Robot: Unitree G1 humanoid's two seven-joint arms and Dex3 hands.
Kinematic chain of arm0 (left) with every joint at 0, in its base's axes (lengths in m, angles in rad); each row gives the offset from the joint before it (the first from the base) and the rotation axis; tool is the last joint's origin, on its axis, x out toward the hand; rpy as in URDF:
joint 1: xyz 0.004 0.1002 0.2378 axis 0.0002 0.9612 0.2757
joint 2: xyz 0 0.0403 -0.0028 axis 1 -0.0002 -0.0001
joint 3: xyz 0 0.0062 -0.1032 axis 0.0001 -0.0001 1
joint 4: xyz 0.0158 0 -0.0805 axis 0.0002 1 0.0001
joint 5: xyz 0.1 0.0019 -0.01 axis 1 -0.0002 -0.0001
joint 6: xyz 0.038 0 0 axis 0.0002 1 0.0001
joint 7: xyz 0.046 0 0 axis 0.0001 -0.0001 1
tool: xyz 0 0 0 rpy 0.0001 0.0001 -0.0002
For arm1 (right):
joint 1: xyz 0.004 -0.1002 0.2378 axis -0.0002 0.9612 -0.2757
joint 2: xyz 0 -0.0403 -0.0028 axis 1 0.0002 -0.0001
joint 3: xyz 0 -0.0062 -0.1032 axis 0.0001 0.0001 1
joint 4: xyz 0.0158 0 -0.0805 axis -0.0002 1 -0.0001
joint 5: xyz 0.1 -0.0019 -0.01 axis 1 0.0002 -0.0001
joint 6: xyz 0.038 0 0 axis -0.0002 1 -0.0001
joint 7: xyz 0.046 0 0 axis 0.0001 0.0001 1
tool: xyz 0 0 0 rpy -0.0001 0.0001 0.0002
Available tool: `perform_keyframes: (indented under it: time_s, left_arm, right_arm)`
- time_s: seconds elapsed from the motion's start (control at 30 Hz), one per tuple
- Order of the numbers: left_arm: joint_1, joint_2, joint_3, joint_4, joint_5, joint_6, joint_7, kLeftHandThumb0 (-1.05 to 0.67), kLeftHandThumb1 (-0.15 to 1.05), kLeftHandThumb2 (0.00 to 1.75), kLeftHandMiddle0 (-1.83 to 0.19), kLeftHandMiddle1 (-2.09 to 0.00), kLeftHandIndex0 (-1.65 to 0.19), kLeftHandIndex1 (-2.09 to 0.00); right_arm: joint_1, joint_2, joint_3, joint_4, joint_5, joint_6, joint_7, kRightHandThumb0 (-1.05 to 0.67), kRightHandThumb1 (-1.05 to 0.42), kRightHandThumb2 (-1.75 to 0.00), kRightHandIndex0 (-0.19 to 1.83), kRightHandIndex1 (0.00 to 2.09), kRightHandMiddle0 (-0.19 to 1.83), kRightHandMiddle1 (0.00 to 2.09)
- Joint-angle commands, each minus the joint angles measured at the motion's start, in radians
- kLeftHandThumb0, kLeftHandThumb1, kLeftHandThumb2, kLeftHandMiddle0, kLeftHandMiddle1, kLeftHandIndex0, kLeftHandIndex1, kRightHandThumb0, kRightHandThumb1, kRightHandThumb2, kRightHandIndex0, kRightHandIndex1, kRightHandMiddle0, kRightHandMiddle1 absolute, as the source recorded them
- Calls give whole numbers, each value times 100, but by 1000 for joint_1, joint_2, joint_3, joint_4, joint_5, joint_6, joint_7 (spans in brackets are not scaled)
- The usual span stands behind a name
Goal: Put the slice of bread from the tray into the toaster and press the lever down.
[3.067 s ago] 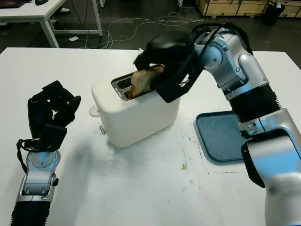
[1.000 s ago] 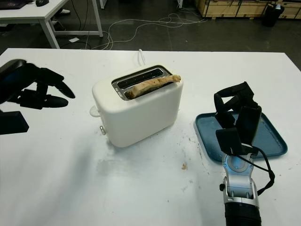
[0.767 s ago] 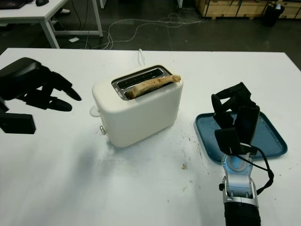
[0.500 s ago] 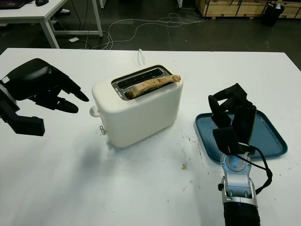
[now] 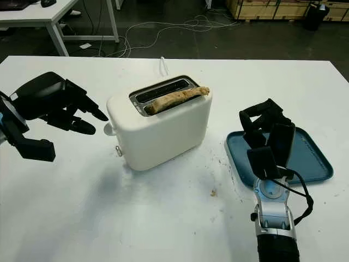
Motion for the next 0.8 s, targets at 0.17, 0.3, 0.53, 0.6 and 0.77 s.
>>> perform_keyframes:
  time_s: [0.17,0.3,0.53,0.6,0.77]
  left_arm:
    - [-9,-2,-13,-9,-16,1,-15,-71,90,0,-100,-162,-123,-2]
    - [-6,1,-20,-14,-33,10,-40,-71,90,0,-100,-154,-122,-1]
    - [0,-8,-29,-8,-38,2,-50,-71,88,0,-108,-124,-123,0]
    - [1,-9,-32,-7,-41,-1,-52,-72,88,0,-110,-115,-123,0]
    - [1,-10,-41,-8,-56,-5,-66,-73,90,0,-112,-117,-122,0]
  right_arm:
    - [-5,4,-3,7,7,-2,-4,-74,-92,-30,83,175,71,148]
    - [-4,8,-3,2,8,6,-6,-74,-92,-30,83,175,70,150]
    - [-4,8,-4,-2,10,10,-4,-75,-92,-29,83,175,69,153]
    - [-3,8,-3,-3,8,13,-5,-75,-92,-29,83,175,69,152]
    - [-5,9,-3,6,13,7,-3,-74,-92,-29,83,175,69,153]
